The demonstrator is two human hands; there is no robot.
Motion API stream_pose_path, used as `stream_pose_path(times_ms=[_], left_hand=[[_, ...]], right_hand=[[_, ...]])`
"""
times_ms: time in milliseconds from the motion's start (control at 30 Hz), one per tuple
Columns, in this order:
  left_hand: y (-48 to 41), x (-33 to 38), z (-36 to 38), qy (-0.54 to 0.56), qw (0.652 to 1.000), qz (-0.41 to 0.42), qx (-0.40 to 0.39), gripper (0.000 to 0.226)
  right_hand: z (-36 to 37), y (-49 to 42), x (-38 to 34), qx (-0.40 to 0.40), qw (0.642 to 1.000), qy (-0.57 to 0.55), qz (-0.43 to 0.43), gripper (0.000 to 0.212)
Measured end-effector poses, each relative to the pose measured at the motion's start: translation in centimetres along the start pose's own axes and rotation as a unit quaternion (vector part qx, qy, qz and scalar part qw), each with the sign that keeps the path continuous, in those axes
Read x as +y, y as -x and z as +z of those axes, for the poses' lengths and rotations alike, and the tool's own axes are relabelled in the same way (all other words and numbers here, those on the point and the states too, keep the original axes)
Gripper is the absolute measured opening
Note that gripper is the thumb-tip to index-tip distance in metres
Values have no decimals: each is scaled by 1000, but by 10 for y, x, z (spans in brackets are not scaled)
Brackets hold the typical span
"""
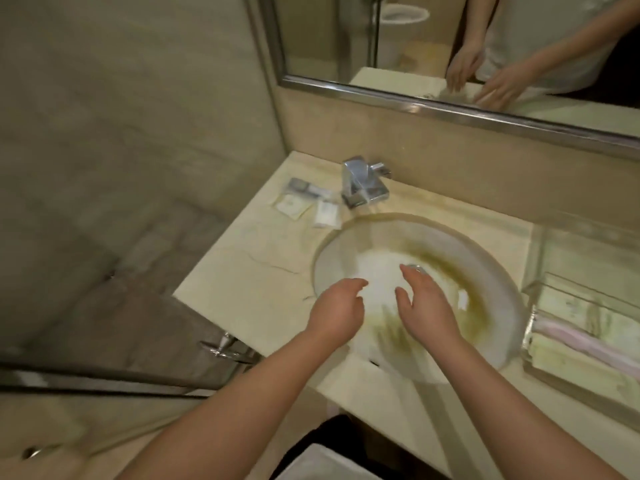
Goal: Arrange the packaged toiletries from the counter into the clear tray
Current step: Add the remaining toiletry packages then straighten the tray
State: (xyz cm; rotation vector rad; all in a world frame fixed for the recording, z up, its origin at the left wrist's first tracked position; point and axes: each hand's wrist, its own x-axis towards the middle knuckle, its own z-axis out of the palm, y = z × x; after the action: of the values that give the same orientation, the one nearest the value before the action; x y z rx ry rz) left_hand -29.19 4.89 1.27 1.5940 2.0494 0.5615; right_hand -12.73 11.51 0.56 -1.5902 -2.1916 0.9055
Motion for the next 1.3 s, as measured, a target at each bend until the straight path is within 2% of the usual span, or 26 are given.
stream_pose_path(times_ms=[167, 233, 333, 400, 500, 633, 800, 900, 967, 1033, 1133, 1233, 1300], left_hand=[[-15, -53, -47, 32, 995, -64, 63, 36], [-35, -75, -68, 59, 990, -83, 93, 33], [-75, -109, -95, 86, 983, -121, 106, 31], [-110, -135, -113, 54, 985, -131, 97, 33], [-166, -165, -139, 5, 993, -96, 74, 35], [-245, -176, -157, -33, 999, 14, 29, 40], [-307, -161, -150, -176, 973, 118, -96, 47], [-322, -165, -137, -253, 947, 139, -144, 47], [-327, -169, -132, -290, 936, 141, -145, 35], [-331, -171, -132, -295, 936, 138, -132, 26], [-332, -173, -141, -245, 959, 104, -99, 19], [-323, -184, -158, -149, 988, 27, -38, 12], [-309, -196, -171, -93, 994, -51, -14, 13]], right_hand=[[25, -21, -52, -53, 999, 4, -3, 52], [35, -41, -71, -63, 998, -7, 20, 52], [54, -82, -99, -50, 995, -46, 69, 49], [67, -114, -118, -40, 993, -57, 95, 47], [84, -159, -142, -8, 989, -56, 134, 45], [104, -204, -155, 44, 978, -36, 203, 46], [121, -231, -158, 54, 959, 60, 272, 46], [126, -237, -154, 64, 954, 102, 274, 53], [127, -241, -151, 66, 951, 80, 292, 57], [126, -244, -150, 56, 946, 47, 317, 49], [128, -245, -154, 45, 959, -10, 281, 20], [134, -247, -166, 43, 984, -17, 171, 23], [139, -253, -177, -20, 993, 13, 116, 30]])
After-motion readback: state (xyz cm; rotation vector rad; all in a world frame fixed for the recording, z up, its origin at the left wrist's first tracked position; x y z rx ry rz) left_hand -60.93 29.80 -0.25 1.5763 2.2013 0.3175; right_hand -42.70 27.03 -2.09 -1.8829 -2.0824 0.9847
